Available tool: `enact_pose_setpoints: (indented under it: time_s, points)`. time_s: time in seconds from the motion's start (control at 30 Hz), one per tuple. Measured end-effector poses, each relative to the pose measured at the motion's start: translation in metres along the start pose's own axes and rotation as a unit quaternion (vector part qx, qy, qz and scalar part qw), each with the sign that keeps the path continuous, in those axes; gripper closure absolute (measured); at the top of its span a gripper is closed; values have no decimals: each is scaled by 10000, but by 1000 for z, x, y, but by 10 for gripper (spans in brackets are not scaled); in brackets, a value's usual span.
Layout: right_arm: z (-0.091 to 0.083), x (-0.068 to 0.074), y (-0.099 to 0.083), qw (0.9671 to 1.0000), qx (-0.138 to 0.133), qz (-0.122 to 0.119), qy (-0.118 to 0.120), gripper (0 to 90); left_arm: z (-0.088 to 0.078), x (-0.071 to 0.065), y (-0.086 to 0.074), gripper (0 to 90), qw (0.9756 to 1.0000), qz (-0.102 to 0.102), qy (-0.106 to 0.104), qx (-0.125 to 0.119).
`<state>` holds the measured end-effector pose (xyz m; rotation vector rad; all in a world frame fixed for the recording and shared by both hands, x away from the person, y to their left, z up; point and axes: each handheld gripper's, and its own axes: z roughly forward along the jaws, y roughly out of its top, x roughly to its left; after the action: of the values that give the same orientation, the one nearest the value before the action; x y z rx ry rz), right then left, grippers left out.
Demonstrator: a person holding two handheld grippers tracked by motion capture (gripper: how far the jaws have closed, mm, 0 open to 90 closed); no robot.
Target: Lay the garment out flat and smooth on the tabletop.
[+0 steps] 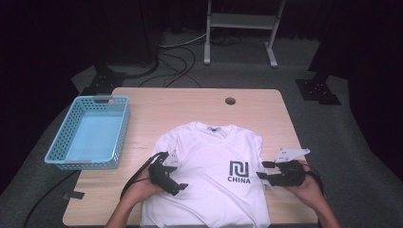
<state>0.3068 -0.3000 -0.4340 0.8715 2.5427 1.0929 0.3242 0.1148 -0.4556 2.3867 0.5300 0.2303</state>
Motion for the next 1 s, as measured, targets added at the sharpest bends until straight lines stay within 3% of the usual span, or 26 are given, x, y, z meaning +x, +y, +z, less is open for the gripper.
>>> enact_pose_setpoints:
  time_s: [0.13,0.27,0.47,0.6,0.8,1.0]
  points:
    - [1,-25,-3,9998,110,135,-122,660,10,14,6,73,9998,-150,101,47]
    - [12,-36,-11,9995,284,146,-75,707,17,22,4,74,9994,-266,125,170]
    - [26,-36,-21,9986,515,75,-49,735,18,25,-3,74,9991,-347,146,210]
    - [27,-34,-21,9985,493,225,29,874,18,25,-4,74,9992,-330,154,193]
    - [23,-32,-20,9973,698,151,-167,883,15,26,-8,75,9992,-346,147,140]
    - [7,-37,-33,9955,804,269,-414,884,12,28,-13,76,9989,-425,153,86]
